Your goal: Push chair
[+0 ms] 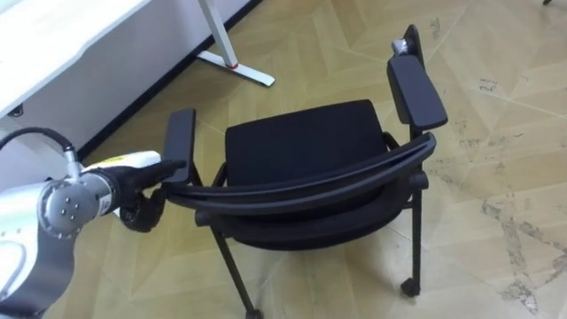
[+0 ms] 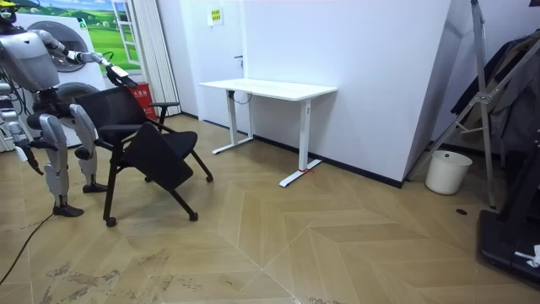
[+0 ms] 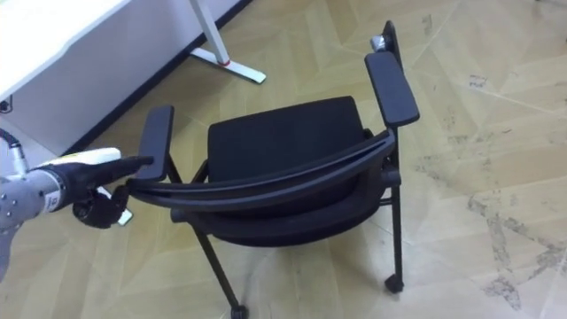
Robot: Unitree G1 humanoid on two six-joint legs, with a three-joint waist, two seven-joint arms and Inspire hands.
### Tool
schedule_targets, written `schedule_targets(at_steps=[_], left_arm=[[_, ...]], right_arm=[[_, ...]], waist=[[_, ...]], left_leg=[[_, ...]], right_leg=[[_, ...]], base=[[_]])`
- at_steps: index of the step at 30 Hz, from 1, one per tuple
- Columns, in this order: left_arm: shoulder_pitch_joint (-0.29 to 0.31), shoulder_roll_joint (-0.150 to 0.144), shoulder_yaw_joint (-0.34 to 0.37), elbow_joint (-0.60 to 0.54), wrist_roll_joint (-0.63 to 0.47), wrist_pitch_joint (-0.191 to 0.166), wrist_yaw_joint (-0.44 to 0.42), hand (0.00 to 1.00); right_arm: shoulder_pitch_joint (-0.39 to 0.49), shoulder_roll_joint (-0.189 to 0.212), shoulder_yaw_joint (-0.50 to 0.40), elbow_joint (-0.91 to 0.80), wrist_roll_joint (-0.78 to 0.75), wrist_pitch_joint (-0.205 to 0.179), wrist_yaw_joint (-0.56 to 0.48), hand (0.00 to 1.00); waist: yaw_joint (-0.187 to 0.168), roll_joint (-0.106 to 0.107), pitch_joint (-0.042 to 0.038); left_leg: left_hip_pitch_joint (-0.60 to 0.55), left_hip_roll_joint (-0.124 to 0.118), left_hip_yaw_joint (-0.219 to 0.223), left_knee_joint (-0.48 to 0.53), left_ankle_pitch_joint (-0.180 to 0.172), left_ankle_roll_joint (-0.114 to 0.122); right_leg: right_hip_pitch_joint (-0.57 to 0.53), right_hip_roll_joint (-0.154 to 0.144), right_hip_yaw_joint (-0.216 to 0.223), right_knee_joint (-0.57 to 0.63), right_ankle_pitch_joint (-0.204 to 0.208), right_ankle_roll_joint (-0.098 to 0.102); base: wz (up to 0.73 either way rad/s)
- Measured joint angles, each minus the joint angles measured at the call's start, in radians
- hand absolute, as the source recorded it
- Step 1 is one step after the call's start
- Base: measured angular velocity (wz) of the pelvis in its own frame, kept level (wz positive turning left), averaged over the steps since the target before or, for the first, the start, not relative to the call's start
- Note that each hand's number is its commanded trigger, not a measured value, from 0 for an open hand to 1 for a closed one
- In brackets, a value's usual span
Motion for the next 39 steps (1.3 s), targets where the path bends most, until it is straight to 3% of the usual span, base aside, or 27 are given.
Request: schedule_targets(at_steps=[8,16,19,24,31,39], left_arm=[[-0.034,0.009,-0.022,-0.043,-0.004,-0.001,-0.127,0.00],[-0.088,0.027,-0.023,-0.052,-0.010,-0.002,-0.179,0.00],[-0.095,0.047,-0.023,-0.086,-0.011,-0.003,-0.195,0.00],[-0.127,0.052,-0.023,-0.096,-0.011,-0.003,-0.203,0.00],[-0.127,0.053,-0.023,-0.143,-0.052,-0.030,-0.204,0.00],[-0.119,0.043,-0.045,-0.110,-0.090,-0.044,-0.167,0.00]], right_arm=[[0.012,0.002,0.000,0.012,0.001,0.000,0.021,0.00],[0.017,0.004,0.000,0.008,-0.002,-0.001,0.024,0.00],[0.018,0.004,0.000,0.006,0.000,-0.001,0.024,0.00],[0.017,0.004,0.000,0.000,-0.004,-0.004,0.025,0.00],[0.016,0.010,0.000,-0.001,-0.004,-0.013,0.035,0.00],[0.017,0.011,0.003,-0.007,0.015,-0.021,0.022,0.00]], waist=[[0.001,0.001,0.0009],[0.003,0.000,0.0008],[0.003,-0.004,0.0014],[0.003,-0.006,0.0010],[0.004,-0.013,0.0008],[-0.011,-0.010,0.0001]], left_leg=[[-0.007,0.001,0.007,0.013,-0.001,0.002],[-0.007,0.002,0.006,0.021,-0.004,0.006],[-0.008,0.002,0.006,0.028,-0.004,0.006],[-0.008,0.002,0.002,0.029,-0.004,0.006],[-0.008,0.002,-0.001,0.029,-0.004,0.006],[-0.005,0.002,0.001,0.030,-0.004,0.006]], right_leg=[[-0.013,0.000,0.020,0.012,0.000,0.000],[-0.010,0.000,0.021,0.016,0.000,0.000],[-0.007,0.000,0.021,0.016,0.000,0.000],[-0.006,0.000,0.018,0.017,0.000,0.000],[-0.008,0.001,0.021,0.016,0.000,0.000],[-0.008,0.001,0.025,0.024,0.000,0.000]], base=[[-0.05],[0.00],[0.00],[0.00],[0.00],[0.00]])
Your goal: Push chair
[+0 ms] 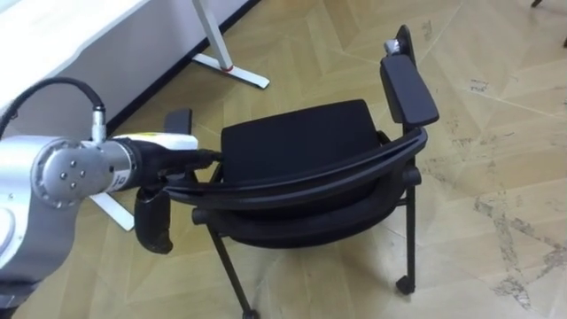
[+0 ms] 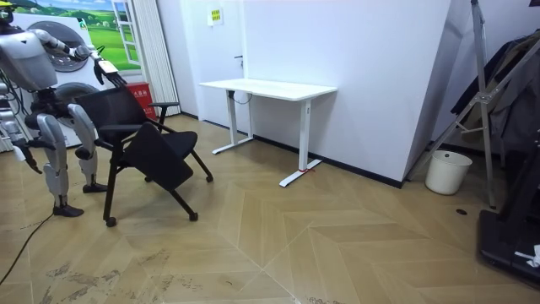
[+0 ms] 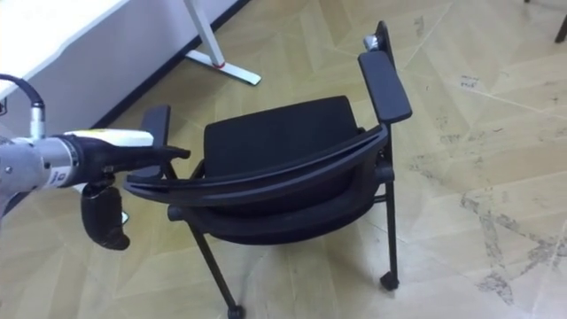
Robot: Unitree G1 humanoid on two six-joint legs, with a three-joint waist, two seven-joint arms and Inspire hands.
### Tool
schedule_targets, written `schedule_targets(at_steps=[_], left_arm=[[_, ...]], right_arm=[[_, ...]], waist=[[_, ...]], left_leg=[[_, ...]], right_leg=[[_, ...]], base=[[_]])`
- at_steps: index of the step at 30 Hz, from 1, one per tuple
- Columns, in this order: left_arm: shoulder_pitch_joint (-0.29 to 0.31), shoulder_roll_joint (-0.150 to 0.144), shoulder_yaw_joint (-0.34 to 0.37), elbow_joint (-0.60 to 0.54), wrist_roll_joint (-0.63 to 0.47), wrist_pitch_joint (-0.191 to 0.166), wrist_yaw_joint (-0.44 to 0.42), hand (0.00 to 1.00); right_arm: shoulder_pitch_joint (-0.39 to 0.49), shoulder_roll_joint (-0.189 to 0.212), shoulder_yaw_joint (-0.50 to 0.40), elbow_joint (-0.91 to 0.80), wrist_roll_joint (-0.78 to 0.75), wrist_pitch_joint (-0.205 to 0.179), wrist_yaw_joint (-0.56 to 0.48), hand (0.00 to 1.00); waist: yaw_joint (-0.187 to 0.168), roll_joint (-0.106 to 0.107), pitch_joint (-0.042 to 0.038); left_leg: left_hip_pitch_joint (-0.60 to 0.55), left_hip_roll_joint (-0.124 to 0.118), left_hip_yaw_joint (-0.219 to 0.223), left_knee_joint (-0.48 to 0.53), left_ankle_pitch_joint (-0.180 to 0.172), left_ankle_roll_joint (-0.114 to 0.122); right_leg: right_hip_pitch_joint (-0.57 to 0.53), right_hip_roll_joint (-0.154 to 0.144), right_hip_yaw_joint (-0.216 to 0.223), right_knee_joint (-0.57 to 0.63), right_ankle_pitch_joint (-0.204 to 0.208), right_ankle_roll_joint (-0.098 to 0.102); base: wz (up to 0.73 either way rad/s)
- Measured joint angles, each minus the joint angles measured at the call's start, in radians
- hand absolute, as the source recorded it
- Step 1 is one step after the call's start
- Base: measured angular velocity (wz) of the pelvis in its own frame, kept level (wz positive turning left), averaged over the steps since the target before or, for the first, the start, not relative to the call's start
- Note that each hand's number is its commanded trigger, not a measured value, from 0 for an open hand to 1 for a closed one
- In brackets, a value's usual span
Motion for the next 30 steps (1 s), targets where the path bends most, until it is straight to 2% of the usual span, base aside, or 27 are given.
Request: schedule_targets(at_steps=[3,4,5,7,11,15,20,23,30], left_arm=[[0.002,-0.045,-0.012,0.065,-0.026,-0.001,0.047,0.00],[0.009,-0.073,-0.017,0.090,-0.026,-0.002,0.071,0.00],[0.021,-0.095,-0.026,0.117,-0.026,-0.010,0.096,0.00],[0.040,-0.123,-0.031,0.143,-0.017,-0.023,0.135,0.00],[0.042,-0.147,-0.032,0.182,-0.017,-0.031,0.196,0.00],[0.042,-0.171,-0.035,0.230,-0.015,-0.035,0.260,0.00],[0.043,-0.242,-0.034,0.334,0.012,-0.056,0.352,0.00],[0.042,-0.262,-0.035,0.404,0.022,-0.091,0.412,0.00],[0.040,-0.288,-0.035,0.504,0.033,-0.129,0.482,0.00]], right_arm=[[-0.009,0.000,0.003,-0.004,-0.005,-0.001,-0.028,0.00],[-0.009,0.000,0.009,-0.006,-0.003,-0.001,-0.038,0.00],[-0.008,0.001,0.022,-0.006,-0.001,-0.001,-0.047,0.00],[-0.006,0.001,0.040,-0.007,-0.003,-0.001,-0.056,0.00],[-0.009,0.001,0.055,-0.013,-0.006,0.002,-0.055,0.00],[-0.008,0.004,0.078,-0.051,-0.007,0.001,-0.062,0.00],[-0.007,0.008,0.077,-0.083,-0.007,0.000,-0.072,0.00],[-0.003,0.008,0.077,-0.100,-0.024,0.000,-0.083,0.00],[0.007,0.016,0.076,-0.156,-0.037,-0.002,-0.101,0.00]], waist=[[-0.012,0.000,0.0004],[-0.014,-0.001,0.0010],[-0.016,-0.001,0.0016],[-0.019,-0.005,0.0039],[-0.017,-0.017,0.0109],[-0.025,-0.026,0.0105],[-0.045,-0.029,0.0093],[-0.053,-0.030,0.0100],[-0.061,-0.039,0.0070]], left_leg=[[0.000,0.000,-0.001,-0.002,0.000,0.000],[0.001,0.000,0.000,-0.002,0.000,0.000],[0.003,0.000,0.000,-0.002,0.000,0.000],[0.004,0.001,0.005,-0.002,0.000,0.000],[0.016,0.001,0.023,-0.010,0.002,0.004],[0.021,-0.001,0.036,-0.020,0.005,0.008],[0.020,-0.001,0.036,-0.020,0.005,0.008],[0.029,-0.001,0.038,-0.028,0.005,0.008],[0.050,0.001,0.063,-0.037,0.005,0.008]], right_leg=[[0.000,0.000,0.000,0.002,0.000,0.000],[0.000,0.000,-0.001,0.004,0.000,0.000],[0.001,0.000,-0.001,0.006,0.000,0.000],[-0.001,0.000,0.002,0.007,0.000,0.000],[-0.009,0.000,0.026,0.008,-0.002,0.002],[-0.014,-0.001,0.039,0.004,-0.003,0.004],[-0.012,0.002,0.046,0.007,-0.001,0.004],[-0.001,0.003,0.055,0.002,-0.001,0.003],[0.004,0.003,0.058,-0.001,-0.002,0.004]], base=[[0.02],[0.00],[0.00],[-0.02],[-0.11],[-0.10],[0.00],[-0.03],[-0.04]])
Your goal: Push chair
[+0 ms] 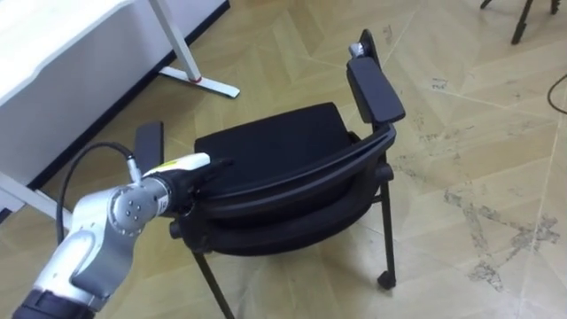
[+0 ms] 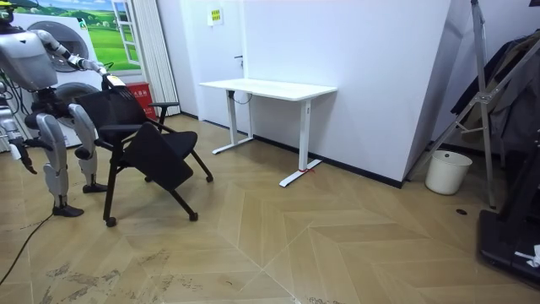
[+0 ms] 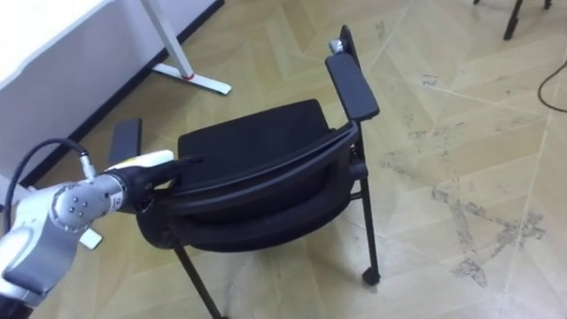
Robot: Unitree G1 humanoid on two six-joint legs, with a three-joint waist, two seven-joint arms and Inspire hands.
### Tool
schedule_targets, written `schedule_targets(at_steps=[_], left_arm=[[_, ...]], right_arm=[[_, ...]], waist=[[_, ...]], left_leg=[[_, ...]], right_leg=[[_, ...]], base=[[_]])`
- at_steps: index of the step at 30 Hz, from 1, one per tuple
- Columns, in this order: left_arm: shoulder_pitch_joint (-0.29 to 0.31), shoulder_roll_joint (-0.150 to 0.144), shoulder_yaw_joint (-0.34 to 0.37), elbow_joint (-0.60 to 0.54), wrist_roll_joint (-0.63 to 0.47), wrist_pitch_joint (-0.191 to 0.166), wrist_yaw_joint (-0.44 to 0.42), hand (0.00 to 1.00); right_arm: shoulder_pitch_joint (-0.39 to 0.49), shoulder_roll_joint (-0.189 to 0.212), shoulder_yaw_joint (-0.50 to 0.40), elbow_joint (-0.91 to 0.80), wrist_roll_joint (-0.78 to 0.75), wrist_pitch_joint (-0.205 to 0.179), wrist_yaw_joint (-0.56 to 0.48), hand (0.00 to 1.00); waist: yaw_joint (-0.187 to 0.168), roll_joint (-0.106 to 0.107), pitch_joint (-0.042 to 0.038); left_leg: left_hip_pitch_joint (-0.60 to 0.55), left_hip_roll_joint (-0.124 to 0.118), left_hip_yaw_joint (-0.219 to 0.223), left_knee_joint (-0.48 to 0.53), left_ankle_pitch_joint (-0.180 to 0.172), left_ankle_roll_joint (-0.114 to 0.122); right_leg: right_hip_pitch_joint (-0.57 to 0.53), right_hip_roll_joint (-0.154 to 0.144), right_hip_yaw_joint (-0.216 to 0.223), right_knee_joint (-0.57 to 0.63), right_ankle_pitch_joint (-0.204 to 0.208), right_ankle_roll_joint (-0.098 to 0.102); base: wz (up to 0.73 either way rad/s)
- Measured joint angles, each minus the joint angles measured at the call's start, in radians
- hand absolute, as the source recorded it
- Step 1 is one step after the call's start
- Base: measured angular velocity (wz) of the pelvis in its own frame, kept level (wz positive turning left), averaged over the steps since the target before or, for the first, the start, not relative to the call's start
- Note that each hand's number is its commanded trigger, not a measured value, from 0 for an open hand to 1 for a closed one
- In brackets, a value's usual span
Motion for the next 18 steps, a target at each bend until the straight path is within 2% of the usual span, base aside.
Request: schedule_targets(at_steps=[6,11,18], left_arm=[[0.022,-0.016,0.011,0.026,0.019,-0.018,0.062,0.00],[0.032,-0.027,0.015,0.038,0.028,-0.023,0.104,0.00],[0.035,-0.028,0.015,0.042,0.027,-0.036,0.127,0.00]], right_arm=[[0.007,0.007,-0.002,-0.003,-0.012,0.000,-0.020,0.00],[0.009,0.009,-0.003,-0.003,-0.007,0.003,-0.040,0.00],[0.009,0.009,-0.003,-0.003,-0.007,0.003,-0.042,0.00]], waist=[[0.003,-0.010,-0.0059],[-0.001,-0.014,-0.0090],[0.000,-0.011,-0.0106]], left_leg=[[0.014,0.002,0.029,-0.003,0.000,0.000],[0.018,0.002,0.030,-0.004,0.000,0.000],[0.022,0.003,0.031,-0.004,0.000,0.000]], right_leg=[[0.000,0.000,0.022,0.003,-0.001,0.000],[0.000,0.000,0.024,0.003,-0.001,0.000],[0.005,0.001,0.025,0.004,-0.001,0.000]], base=[[-0.09],[-0.02],[0.00]])
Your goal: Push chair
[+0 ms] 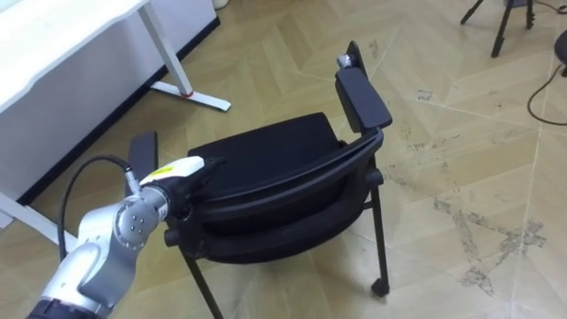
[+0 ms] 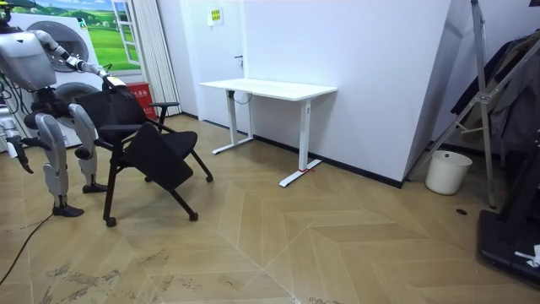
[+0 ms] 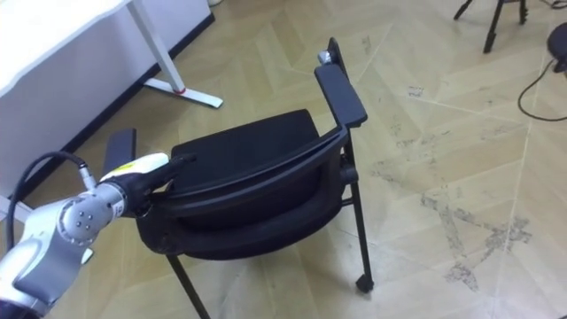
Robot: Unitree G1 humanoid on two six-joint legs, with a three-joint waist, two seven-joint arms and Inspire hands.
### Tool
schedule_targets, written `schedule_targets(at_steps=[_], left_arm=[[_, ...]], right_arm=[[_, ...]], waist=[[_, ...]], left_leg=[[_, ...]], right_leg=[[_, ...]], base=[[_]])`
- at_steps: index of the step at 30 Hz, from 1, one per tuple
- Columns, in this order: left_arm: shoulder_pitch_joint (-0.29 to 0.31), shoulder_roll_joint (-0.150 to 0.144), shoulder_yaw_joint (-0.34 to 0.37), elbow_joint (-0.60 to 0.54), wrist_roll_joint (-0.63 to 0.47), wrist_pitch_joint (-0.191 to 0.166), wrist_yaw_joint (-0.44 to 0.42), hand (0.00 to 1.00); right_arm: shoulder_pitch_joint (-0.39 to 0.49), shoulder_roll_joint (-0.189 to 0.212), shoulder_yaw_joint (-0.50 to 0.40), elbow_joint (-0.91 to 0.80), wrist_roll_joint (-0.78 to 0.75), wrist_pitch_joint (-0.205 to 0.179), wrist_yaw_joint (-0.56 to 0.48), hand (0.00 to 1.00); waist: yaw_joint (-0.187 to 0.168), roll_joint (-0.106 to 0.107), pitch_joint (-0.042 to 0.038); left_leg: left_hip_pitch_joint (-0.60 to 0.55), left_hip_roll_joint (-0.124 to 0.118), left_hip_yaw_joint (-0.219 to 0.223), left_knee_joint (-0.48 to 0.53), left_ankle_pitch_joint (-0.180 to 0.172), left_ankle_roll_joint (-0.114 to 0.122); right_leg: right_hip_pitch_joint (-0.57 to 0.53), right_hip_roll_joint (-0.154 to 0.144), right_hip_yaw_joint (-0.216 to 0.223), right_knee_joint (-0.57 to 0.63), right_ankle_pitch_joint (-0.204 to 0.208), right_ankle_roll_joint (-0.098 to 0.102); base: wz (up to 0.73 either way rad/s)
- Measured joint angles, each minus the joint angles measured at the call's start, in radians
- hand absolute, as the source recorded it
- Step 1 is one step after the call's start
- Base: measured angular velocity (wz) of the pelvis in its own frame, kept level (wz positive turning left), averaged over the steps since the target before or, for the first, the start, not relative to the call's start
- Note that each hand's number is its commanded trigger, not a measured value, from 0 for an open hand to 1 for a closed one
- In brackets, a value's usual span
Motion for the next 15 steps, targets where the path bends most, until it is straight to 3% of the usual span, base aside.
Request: schedule_targets(at_steps=[11,12,13,15], left_arm=[[0.012,-0.001,0.001,0.002,0.000,-0.010,0.004,0.00],[0.012,-0.001,0.001,0.002,0.000,-0.010,0.003,0.67],[0.012,-0.001,0.001,0.003,0.000,-0.010,0.003,1.00],[0.012,-0.001,0.001,0.003,0.000,-0.010,0.003,1.00]], right_arm=[[0.006,0.006,-0.037,0.000,-0.002,0.000,0.003,0.00],[0.006,0.007,-0.037,0.000,-0.002,0.000,0.003,0.00],[0.006,0.007,-0.037,0.000,-0.002,0.000,0.003,0.00],[0.006,0.008,-0.037,0.000,-0.002,0.000,0.002,0.00]], waist=[[-0.002,0.003,-0.0018],[-0.002,0.003,-0.0019],[-0.003,0.003,-0.0019],[-0.003,0.003,-0.0019]], left_leg=[[0.015,0.000,0.003,-0.011,0.000,0.000],[0.015,0.000,0.003,-0.011,0.000,0.000],[0.015,0.000,0.003,-0.011,0.000,0.000],[0.015,0.000,0.003,-0.011,0.000,0.000]], right_leg=[[0.013,0.001,0.002,-0.001,0.000,0.000],[0.013,0.001,0.002,-0.001,0.000,0.000],[0.013,0.001,0.002,-0.001,0.000,0.000],[0.013,0.001,0.002,-0.001,0.000,0.000]], base=[[0.00],[0.00],[0.00],[0.00]])
